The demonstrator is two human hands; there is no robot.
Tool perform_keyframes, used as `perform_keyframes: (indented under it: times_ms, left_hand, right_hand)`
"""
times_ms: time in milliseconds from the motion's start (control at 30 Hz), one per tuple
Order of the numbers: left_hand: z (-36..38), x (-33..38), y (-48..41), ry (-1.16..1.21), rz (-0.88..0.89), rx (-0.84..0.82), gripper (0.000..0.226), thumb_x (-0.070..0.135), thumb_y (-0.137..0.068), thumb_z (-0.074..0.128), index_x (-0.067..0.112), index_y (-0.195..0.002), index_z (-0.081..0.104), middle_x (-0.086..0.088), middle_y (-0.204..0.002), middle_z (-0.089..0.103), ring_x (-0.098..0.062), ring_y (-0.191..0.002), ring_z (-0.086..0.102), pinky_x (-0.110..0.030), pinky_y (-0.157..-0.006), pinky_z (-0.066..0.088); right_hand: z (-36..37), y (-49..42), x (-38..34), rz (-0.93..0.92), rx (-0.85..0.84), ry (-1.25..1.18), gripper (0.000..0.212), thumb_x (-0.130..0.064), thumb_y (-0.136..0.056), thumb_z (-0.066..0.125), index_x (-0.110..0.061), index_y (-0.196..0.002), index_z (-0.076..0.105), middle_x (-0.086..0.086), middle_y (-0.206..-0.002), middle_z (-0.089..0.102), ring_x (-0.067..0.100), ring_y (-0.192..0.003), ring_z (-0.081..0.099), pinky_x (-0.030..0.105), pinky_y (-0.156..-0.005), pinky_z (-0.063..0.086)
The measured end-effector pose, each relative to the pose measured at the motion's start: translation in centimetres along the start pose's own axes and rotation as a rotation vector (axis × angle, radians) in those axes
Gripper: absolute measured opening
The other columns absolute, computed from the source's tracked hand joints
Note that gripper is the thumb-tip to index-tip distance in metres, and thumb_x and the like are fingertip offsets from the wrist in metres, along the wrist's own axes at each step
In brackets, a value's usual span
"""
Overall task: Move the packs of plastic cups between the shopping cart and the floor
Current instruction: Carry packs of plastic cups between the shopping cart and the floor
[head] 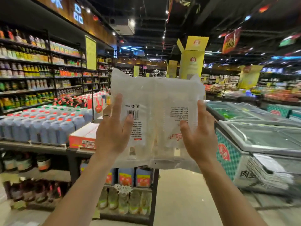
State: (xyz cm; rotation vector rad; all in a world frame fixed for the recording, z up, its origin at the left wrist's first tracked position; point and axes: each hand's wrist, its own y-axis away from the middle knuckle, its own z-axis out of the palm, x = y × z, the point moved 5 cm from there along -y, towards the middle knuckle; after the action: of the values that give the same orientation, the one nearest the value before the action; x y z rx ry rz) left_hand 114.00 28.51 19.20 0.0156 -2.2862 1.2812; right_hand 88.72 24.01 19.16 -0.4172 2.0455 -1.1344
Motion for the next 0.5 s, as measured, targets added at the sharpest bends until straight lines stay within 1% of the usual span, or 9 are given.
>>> perform_keyframes:
  times_ms: [133, 200, 267, 333, 400, 500]
  left_hand:
    - [5.0, 3.9, 0.3, -0.001, 0.028, -0.057, 0.068, 0.063, -0.09, 0.021, 0.048, -0.152, -0.002, -0.008, -0.158, 0.029, -0.035, -0.124, 0.052, -0.047, -0.079, 0.05]
    - [7.7, 6.4, 0.4, -0.005, 0.038, -0.058, 0.067, 0.06, -0.091, 0.022, 0.044, -0.153, 0.001, -0.008, -0.158, 0.031, -0.035, -0.122, 0.053, -0.044, -0.08, 0.049]
    - [10.5, 9.1, 0.6, 0.013, 0.028, -0.053, 0.067, 0.056, -0.093, 0.026, 0.042, -0.154, 0.004, -0.008, -0.158, 0.029, -0.032, -0.128, 0.048, -0.043, -0.084, 0.046]
    - [13.4, 12.1, 0.8, 0.028, 0.029, -0.051, 0.067, 0.053, -0.093, 0.029, 0.04, -0.155, 0.008, -0.007, -0.158, 0.029, -0.03, -0.132, 0.043, -0.042, -0.084, 0.045]
    - [16.7, 15.2, 0.8, 0.032, 0.048, -0.055, 0.065, 0.051, -0.094, 0.031, 0.038, -0.155, 0.012, -0.006, -0.157, 0.031, -0.03, -0.129, 0.046, -0.04, -0.081, 0.045]
    - [21.7, 20.2, 1.2, 0.068, 0.068, -0.074, 0.064, 0.051, -0.094, 0.031, 0.038, -0.154, 0.012, -0.006, -0.157, 0.031, -0.03, -0.125, 0.048, -0.038, -0.076, 0.044]
  right_hand:
    - [-2.7, -0.7, 5.7, 0.044, 0.019, 0.009, 0.075, -0.038, -0.092, 0.059, -0.036, -0.153, 0.017, 0.007, -0.141, 0.041, 0.019, -0.12, 0.044, 0.033, -0.081, 0.042]
    - [-4.3, -1.2, 8.8, 0.05, 0.036, 0.03, 0.074, -0.039, -0.092, 0.059, -0.035, -0.153, 0.017, 0.006, -0.142, 0.041, 0.019, -0.12, 0.045, 0.035, -0.081, 0.045]
    - [-6.2, -1.9, 12.0, 0.05, 0.05, 0.054, 0.074, -0.039, -0.092, 0.059, -0.034, -0.154, 0.019, 0.006, -0.143, 0.041, 0.017, -0.118, 0.044, 0.033, -0.08, 0.043]
    - [-8.3, -2.8, 15.5, 0.066, 0.056, 0.055, 0.074, -0.037, -0.092, 0.06, -0.033, -0.154, 0.019, 0.006, -0.142, 0.042, 0.015, -0.117, 0.043, 0.03, -0.08, 0.038]
    - [-10.6, -3.6, 19.1, 0.078, 0.053, 0.067, 0.074, -0.036, -0.092, 0.06, -0.033, -0.154, 0.019, 0.007, -0.142, 0.041, 0.017, -0.115, 0.045, 0.029, -0.078, 0.037]
    - [-14.6, -4.6, 24.5, 0.091, 0.072, 0.1, 0.072, -0.037, -0.092, 0.06, -0.029, -0.154, 0.023, 0.009, -0.141, 0.042, 0.02, -0.113, 0.047, 0.028, -0.076, 0.037]
